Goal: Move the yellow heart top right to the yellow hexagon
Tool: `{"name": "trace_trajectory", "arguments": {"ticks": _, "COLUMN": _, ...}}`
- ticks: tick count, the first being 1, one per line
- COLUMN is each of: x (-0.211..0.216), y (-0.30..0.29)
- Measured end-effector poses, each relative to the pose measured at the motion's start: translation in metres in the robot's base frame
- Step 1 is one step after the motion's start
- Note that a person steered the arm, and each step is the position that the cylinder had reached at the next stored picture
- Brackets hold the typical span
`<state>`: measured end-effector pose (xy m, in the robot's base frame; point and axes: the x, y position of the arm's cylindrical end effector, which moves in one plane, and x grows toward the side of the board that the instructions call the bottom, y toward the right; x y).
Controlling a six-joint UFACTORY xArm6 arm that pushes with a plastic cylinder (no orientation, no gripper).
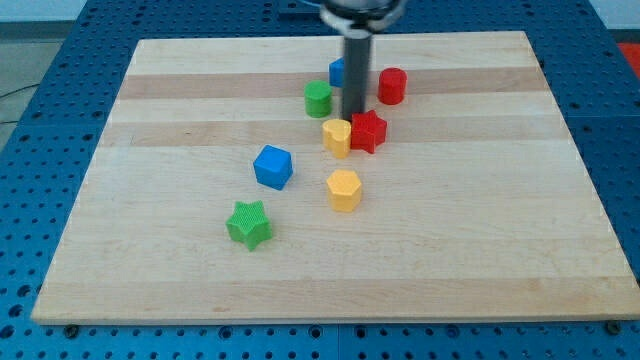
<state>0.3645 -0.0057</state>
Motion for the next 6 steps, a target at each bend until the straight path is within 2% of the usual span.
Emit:
{"name": "trace_trajectory", "arguments": {"ticks": 1, "x": 0.006, "y": -0.022}}
{"name": "trace_trajectory", "arguments": {"ticks": 2, "x": 0.028, "y": 0.012}}
{"name": "trace_trajectory", "arguments": {"ticks": 4, "x": 0.068, "y": 0.010}}
{"name": "trace_trajectory", "arguments": {"ticks": 5, "x": 0.074, "y": 0.055}}
{"name": "trace_trajectory", "arguments": {"ticks": 6, "x": 0.060, "y": 0.061}}
